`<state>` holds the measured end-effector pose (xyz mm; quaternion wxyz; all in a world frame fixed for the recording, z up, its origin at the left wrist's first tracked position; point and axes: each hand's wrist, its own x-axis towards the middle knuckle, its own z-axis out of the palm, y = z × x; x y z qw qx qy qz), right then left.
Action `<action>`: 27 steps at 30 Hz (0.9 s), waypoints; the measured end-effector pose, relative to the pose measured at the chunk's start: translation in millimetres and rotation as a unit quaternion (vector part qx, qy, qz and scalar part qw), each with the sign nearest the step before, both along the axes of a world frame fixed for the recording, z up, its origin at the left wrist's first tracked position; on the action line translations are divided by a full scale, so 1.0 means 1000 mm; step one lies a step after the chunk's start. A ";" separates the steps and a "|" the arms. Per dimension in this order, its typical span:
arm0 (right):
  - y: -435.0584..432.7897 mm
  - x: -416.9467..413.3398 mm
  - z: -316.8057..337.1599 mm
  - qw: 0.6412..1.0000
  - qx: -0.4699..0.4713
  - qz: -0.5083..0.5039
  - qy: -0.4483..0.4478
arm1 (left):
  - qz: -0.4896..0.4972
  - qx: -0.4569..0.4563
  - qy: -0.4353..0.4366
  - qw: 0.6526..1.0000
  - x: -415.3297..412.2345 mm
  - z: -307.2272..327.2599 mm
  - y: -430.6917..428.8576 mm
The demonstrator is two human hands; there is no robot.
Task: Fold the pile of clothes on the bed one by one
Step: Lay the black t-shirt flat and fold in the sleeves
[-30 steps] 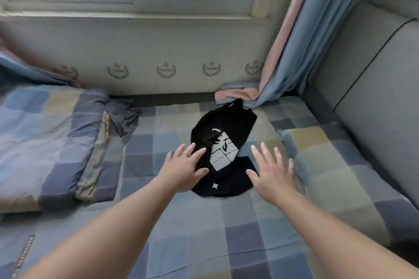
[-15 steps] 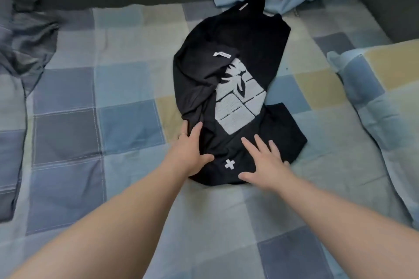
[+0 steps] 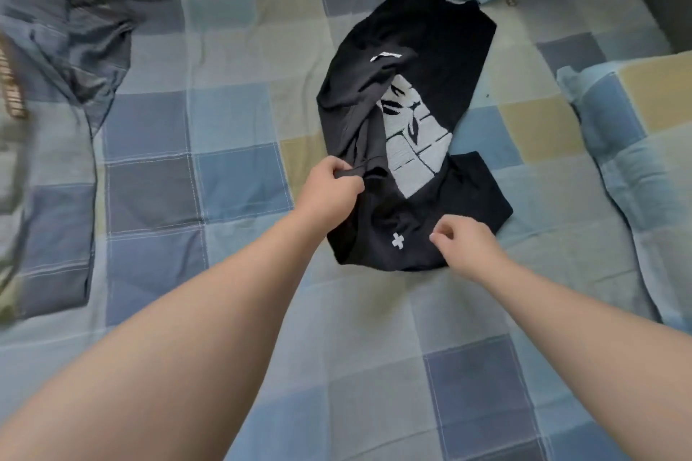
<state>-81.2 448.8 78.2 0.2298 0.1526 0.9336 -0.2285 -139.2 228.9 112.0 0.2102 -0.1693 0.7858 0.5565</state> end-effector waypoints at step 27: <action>-0.054 0.399 0.599 0.908 -0.357 0.123 0.183 | -0.294 0.030 0.136 0.946 0.425 0.630 -0.037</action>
